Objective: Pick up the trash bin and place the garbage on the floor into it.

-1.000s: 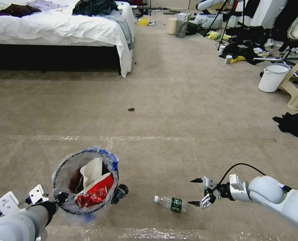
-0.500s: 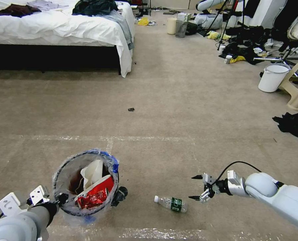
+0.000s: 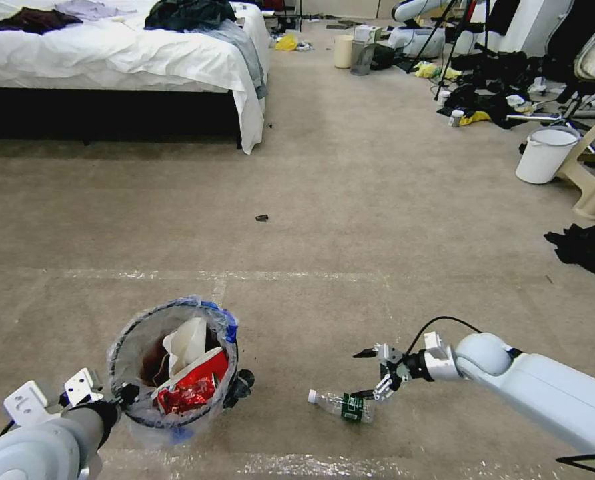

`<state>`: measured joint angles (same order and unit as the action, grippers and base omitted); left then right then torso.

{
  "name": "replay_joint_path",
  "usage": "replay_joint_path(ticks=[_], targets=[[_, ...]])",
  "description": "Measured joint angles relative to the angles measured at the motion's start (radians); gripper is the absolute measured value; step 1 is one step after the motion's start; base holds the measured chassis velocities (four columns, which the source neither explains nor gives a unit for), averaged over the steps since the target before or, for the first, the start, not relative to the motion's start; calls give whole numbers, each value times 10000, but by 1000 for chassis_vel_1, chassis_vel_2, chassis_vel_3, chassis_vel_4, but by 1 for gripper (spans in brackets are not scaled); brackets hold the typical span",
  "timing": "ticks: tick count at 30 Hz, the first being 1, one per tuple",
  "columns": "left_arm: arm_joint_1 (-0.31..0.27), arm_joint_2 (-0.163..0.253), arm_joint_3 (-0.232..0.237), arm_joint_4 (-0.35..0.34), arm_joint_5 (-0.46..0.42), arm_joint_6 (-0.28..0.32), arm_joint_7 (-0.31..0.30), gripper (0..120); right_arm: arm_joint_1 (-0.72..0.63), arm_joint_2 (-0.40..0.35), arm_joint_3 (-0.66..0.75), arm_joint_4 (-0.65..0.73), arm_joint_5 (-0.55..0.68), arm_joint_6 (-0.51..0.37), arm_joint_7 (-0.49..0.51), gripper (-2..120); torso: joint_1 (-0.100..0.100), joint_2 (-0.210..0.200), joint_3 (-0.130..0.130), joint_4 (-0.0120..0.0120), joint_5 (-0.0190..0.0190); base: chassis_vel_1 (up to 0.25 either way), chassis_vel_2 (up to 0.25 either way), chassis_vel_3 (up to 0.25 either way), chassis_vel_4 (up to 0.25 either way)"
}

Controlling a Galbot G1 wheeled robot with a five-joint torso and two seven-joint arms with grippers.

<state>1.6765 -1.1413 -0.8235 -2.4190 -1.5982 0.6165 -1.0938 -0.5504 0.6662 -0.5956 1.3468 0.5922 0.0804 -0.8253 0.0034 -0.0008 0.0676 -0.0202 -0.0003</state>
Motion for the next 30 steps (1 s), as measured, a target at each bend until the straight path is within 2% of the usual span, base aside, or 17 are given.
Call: replay_joint_path(ticks=[12,24,30], targets=[[-120,-37,132,142,39,-2,1,0,-80,507,-155,-833,-151,110,60,100,0,0,0,-1,0,0,0,0,0],[-174,-106,270,193,153,-12,20,0,-138,1114,26,-2412,-314,462,-306,100,0,0,-1,-1,1,0,0,0,0],[-186,-89,266,227,157,-23,-17,0,-159,1300,-10,-2519,-341,473,-368,100,0,0,-1,-1,0,0,0,0,0]])
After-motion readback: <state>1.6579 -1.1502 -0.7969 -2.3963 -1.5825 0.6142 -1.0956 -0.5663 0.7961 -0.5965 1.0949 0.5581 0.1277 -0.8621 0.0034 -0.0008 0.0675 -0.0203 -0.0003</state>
